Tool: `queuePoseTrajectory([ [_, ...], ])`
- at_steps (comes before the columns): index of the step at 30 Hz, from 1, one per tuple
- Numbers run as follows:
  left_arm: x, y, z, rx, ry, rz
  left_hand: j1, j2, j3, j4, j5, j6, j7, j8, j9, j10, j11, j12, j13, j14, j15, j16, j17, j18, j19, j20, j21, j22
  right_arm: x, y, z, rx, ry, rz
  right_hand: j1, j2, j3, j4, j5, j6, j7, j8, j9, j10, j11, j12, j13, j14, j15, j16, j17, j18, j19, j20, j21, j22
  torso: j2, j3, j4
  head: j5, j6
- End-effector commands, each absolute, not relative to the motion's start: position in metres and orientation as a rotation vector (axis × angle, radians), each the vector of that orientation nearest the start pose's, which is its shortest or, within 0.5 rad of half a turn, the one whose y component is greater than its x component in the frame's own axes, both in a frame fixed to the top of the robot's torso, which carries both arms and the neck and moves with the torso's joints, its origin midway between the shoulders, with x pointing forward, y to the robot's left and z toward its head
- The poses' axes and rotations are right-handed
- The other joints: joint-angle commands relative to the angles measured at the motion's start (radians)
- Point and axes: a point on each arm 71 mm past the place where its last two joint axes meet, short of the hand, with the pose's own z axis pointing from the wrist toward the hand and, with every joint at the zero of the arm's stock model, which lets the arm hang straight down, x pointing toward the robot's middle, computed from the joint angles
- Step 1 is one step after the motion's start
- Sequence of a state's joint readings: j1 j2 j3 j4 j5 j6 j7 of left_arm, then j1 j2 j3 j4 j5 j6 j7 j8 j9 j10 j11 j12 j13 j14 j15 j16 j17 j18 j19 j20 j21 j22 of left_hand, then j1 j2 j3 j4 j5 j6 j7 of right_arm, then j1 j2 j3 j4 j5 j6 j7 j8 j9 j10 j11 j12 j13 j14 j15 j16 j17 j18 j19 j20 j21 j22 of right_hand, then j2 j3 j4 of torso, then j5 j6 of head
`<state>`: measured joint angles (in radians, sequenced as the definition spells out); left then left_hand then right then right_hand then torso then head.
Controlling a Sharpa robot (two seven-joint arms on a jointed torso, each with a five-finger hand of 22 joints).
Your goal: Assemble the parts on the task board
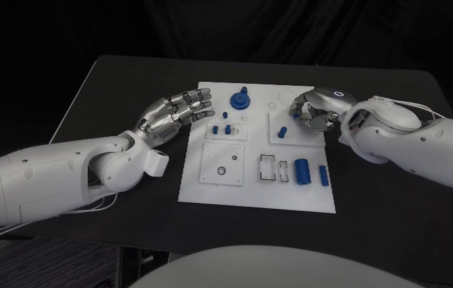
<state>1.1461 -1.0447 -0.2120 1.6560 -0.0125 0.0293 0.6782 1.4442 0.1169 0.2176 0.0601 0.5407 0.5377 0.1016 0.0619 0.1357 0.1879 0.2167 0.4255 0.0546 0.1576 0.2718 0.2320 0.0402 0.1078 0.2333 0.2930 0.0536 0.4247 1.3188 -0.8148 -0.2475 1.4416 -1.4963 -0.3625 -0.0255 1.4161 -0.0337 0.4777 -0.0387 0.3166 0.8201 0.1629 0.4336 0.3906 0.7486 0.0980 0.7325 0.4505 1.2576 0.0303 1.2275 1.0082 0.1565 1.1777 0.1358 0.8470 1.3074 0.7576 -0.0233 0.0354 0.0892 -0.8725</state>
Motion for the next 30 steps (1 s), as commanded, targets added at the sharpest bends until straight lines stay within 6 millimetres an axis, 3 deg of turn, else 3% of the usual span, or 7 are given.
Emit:
queuePoseTrajectory([
  [1, 0.413, 0.258, -0.22, -1.002, 1.293, -1.956, 0.001, 0.01, 0.005, 0.0, 0.003, 0.002, -0.004, 0.002, -0.001, -0.002, 0.007, 0.004, -0.001, 0.002, 0.002, 0.005, 0.001, -0.018, 0.008, 0.001, 0.005, 0.001, 0.492, -0.21, -0.201, -0.324, 1.641, 0.579, 0.015, -0.001, 0.006, -0.001, -0.009, 0.009, 0.001, 0.008, 0.003, 0.011, 0.001, -0.003, -0.002, -0.002, -0.007, -0.006, -0.004, -0.003, 0.003, -0.008, -0.003, 0.061, 0.0, -0.0009, 0.0006, 0.001, 0.0],
  [16, 0.412, 0.259, -0.22, -1.009, 1.302, -1.948, -0.001, 0.013, 0.012, -0.002, 0.004, 0.002, -0.002, 0.002, -0.002, -0.002, 0.009, 0.004, -0.001, 0.003, 0.004, 0.006, 0.001, -0.021, 0.011, 0.001, 0.005, 0.0, 0.487, -0.214, -0.194, -0.293, 1.588, 0.601, 0.017, -0.004, 0.003, -0.004, -0.02, 0.012, -0.001, 0.014, 0.008, 0.02, -0.001, -0.001, -0.006, 0.002, -0.009, -0.005, -0.007, -0.005, 0.01, -0.01, 0.006, 0.063, 0.0, 0.0005, 0.0, 0.007, 0.0],
  [30, 0.412, 0.262, -0.221, -1.015, 1.309, -1.925, -0.012, 0.008, 0.028, -0.011, 0.0, 0.02, 0.009, 0.007, -0.001, 0.004, 0.012, 0.014, 0.0, 0.006, 0.012, 0.01, 0.001, -0.032, -0.019, 0.0, -0.006, -0.046, 0.486, -0.214, -0.169, -0.285, 1.538, 0.604, 0.025, -0.01, 0.005, -0.012, -0.015, 0.01, -0.002, 0.015, 0.011, 0.027, -0.003, -0.001, -0.01, 0.015, -0.011, 0.006, 0.006, -0.01, 0.027, -0.013, 0.031, 0.071, 0.0, -0.0003, 0.0003, 0.005, 0.0],
])
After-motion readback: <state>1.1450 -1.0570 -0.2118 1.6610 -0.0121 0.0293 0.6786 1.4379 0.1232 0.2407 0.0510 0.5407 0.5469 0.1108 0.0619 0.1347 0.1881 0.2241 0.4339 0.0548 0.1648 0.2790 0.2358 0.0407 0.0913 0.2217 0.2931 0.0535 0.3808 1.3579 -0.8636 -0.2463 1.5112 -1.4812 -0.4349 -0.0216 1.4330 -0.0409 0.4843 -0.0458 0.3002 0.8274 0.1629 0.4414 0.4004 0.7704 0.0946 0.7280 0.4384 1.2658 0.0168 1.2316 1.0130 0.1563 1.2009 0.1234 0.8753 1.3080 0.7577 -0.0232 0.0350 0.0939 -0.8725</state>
